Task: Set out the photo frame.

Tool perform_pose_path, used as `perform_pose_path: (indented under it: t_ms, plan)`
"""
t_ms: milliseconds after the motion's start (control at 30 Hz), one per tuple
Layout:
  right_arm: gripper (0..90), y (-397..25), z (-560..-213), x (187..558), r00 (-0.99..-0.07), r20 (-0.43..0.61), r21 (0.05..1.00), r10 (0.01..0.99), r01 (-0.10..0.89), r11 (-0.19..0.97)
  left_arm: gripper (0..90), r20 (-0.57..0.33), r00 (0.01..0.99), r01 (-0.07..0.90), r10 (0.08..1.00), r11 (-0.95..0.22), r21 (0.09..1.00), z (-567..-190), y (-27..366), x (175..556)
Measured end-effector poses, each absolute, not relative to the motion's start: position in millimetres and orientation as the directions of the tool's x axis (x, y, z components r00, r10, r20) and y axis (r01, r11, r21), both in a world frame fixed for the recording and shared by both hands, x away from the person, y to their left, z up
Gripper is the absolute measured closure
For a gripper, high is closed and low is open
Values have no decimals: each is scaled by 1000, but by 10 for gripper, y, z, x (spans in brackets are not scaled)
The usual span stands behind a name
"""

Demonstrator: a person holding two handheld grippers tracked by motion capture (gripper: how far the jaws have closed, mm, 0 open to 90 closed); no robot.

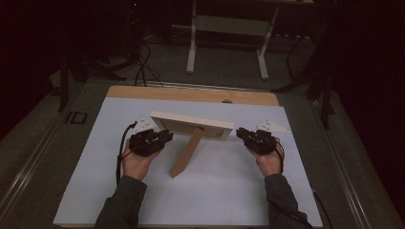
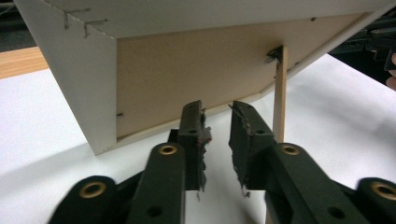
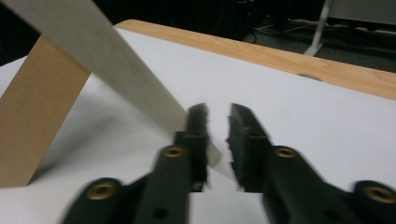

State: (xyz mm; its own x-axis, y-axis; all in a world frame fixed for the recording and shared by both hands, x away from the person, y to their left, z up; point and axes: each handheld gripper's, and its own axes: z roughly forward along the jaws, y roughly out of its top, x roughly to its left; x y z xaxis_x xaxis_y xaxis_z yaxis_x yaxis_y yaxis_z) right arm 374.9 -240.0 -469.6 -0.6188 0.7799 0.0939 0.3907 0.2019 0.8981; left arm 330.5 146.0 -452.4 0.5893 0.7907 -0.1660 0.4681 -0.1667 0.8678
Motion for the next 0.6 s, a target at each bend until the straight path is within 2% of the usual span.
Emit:
perform_pose_path:
  t_ms: [33,133,600]
  plan:
    - [896,-2383,-4690,3755,-612,93,897,785,393,200,803,-163,587,466,793,-166,869,-4520,1454,3311]
    - [898,-2330,-4675,3779,-598,101,897,795,401,188,898,-160,589,461,792,-166,872,-4504,1433,3334]
    - [897,-2188,-4629,3821,-628,132,899,767,402,174,900,-176,570,448,803,-124,885,-4425,1368,3382]
